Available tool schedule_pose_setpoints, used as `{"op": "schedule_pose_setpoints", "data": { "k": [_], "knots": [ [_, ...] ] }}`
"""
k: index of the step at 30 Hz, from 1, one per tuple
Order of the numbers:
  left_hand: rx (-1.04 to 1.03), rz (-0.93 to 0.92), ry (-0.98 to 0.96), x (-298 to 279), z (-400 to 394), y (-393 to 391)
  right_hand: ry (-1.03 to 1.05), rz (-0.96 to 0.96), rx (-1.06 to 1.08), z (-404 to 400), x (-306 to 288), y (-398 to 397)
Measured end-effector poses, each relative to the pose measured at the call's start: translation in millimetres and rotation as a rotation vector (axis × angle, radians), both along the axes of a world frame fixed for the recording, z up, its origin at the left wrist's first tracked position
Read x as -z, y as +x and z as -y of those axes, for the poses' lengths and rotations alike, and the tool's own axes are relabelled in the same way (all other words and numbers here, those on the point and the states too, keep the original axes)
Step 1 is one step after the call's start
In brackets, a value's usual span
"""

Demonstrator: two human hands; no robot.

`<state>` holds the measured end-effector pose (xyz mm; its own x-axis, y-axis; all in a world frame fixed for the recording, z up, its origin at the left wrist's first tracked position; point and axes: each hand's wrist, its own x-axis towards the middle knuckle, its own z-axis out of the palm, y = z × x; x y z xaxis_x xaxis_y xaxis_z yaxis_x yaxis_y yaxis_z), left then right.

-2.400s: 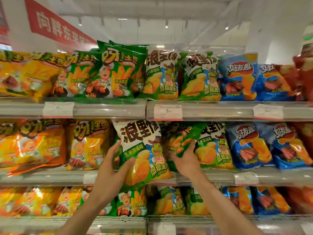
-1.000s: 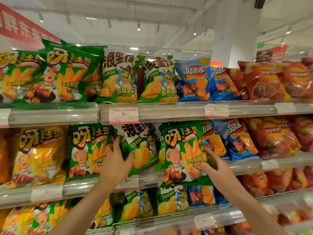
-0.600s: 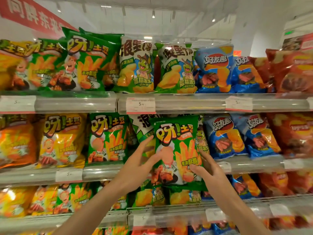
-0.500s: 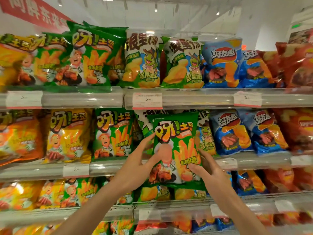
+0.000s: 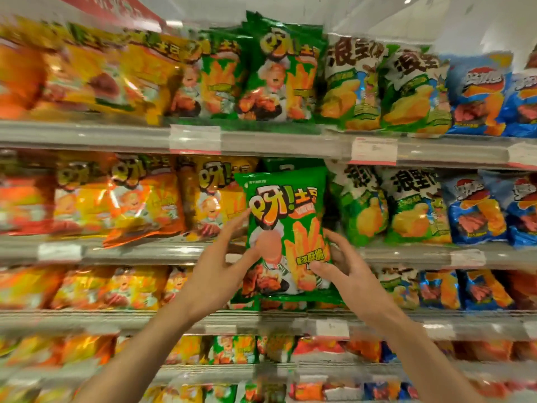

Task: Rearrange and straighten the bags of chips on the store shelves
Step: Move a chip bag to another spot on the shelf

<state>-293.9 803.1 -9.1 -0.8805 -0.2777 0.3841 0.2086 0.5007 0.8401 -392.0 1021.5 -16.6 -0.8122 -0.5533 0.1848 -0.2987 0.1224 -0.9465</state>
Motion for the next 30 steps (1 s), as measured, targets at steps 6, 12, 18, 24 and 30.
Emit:
{"op": "schedule_pose_setpoints", "data": {
  "k": [6,12,18,24,30],
  "knots": [
    [-0.105,-0.020,-0.001,8.4,111.4,91.5,0.058,-0.054,-0.127,119.7,5.8,63.9],
    [-0.296,-0.070,0.010,8.9,212.5,182.1,0.070,-0.079,-0.342,249.1,-1.9,118.4],
    [-0.463,-0.085,0.048,14.6,302.6,248.5,0.108,-0.113,-0.535,369.1,-4.9,157.3],
    [-0.556,-0.075,0.094,21.6,386.4,285.6,0.131,-0.141,-0.639,479.5,4.4,181.7],
    [-0.637,-0.044,0.075,29.3,497.7,305.8,0.124,-0.152,-0.704,602.4,14.0,191.8]
  ]
}}
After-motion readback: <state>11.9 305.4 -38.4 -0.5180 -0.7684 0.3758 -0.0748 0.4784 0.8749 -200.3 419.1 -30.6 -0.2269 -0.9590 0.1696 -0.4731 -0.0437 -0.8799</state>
